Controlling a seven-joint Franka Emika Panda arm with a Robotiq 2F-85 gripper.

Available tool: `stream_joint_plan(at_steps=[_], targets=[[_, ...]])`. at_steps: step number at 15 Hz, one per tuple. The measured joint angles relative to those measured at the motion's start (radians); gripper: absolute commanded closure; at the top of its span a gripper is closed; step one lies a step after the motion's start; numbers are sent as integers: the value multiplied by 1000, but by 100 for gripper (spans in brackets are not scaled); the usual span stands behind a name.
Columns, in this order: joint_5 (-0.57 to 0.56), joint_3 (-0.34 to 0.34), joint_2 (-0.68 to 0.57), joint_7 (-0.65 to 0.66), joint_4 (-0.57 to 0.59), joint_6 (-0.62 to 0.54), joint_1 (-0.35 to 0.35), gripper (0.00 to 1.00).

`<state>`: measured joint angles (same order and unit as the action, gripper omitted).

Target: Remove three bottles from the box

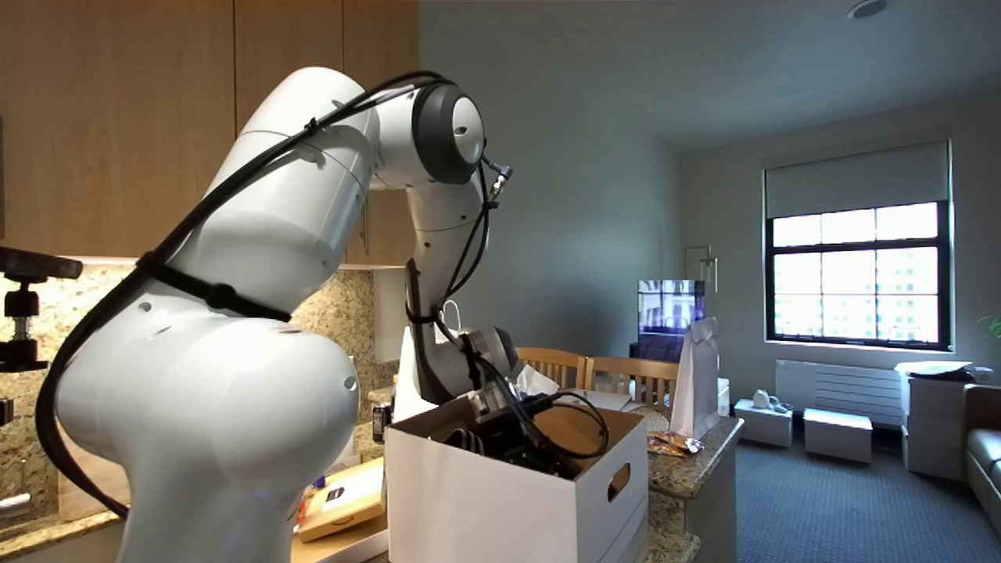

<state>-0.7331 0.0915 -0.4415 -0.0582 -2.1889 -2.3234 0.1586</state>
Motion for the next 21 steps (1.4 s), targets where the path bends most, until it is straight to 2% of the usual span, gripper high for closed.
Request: stream_joint_plan(at_steps=[3, 7, 15, 21], targets=[[0, 3, 6, -13, -29, -100, 0, 0], [0, -6, 28, -16, -61, -156, -1, 0], [0, -10, 70, -3, -98, -167, 3, 0], [0, -41, 125, 31, -165, -167, -2, 0]])
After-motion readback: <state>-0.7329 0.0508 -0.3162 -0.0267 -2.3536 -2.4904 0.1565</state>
